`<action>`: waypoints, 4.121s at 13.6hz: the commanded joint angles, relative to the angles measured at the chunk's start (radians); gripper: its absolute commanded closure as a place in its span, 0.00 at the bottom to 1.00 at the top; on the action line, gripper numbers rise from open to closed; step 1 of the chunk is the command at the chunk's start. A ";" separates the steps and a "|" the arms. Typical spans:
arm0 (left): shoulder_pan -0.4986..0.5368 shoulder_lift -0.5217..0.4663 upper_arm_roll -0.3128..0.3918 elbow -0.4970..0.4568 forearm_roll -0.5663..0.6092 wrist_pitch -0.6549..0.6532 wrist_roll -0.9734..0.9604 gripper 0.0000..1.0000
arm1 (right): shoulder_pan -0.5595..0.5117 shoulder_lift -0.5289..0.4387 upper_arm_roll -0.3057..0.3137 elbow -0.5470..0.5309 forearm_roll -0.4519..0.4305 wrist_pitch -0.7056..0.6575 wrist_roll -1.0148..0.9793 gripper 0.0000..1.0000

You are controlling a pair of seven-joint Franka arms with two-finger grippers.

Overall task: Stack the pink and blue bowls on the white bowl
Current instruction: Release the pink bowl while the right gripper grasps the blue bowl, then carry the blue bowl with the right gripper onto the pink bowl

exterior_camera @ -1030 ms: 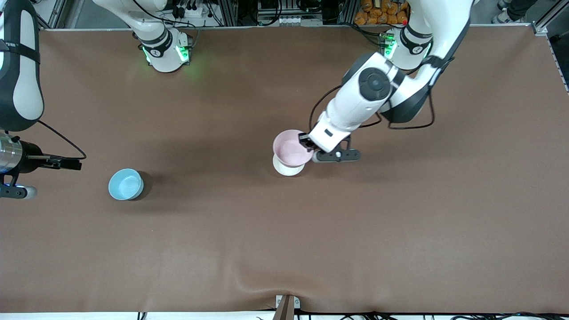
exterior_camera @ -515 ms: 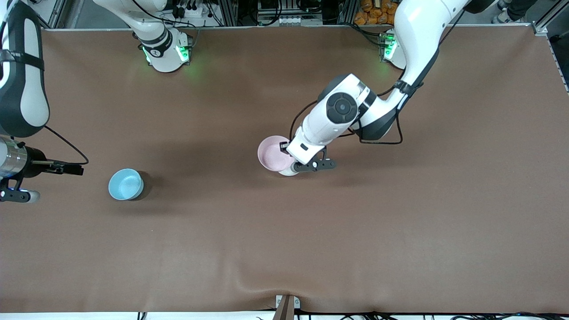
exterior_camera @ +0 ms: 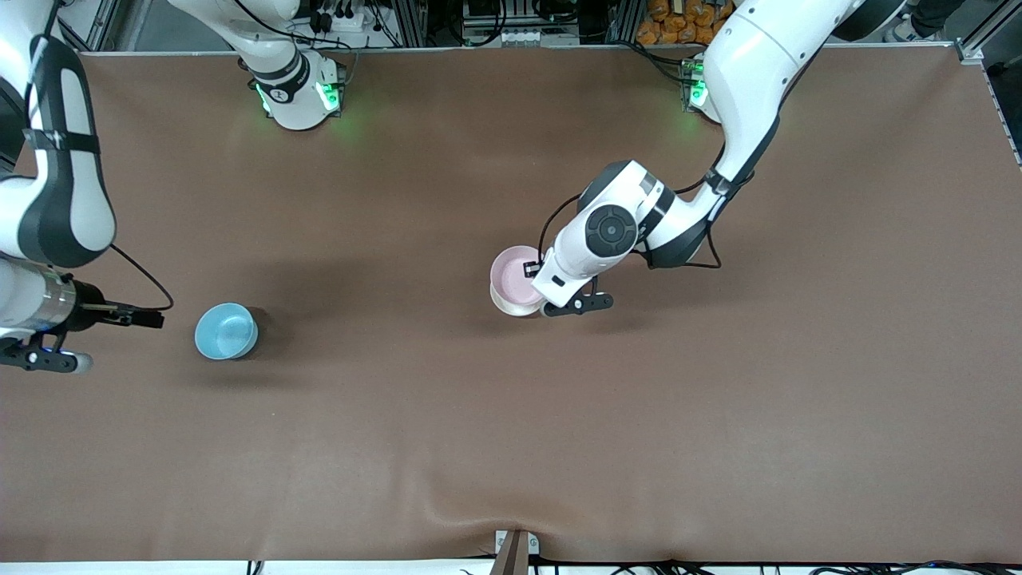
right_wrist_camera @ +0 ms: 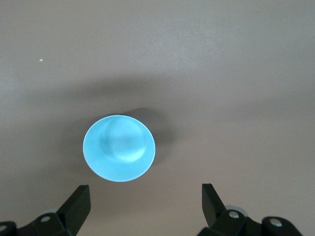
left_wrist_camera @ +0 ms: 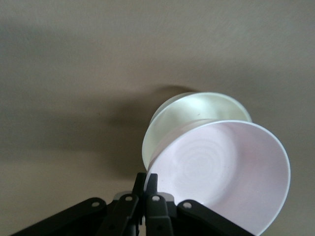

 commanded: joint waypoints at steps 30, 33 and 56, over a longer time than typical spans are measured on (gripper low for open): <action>0.301 -0.533 0.006 0.130 0.071 -0.582 0.238 0.00 | -0.051 -0.044 0.042 -0.290 0.051 0.327 -0.001 1.00; 0.381 -0.582 0.004 0.173 0.071 -0.689 0.296 0.00 | -0.041 -0.106 0.072 -0.287 0.191 0.246 -0.002 1.00; 0.200 -0.713 0.365 0.126 0.027 -0.732 0.602 0.00 | 0.645 0.053 0.229 -0.161 0.261 0.468 1.087 1.00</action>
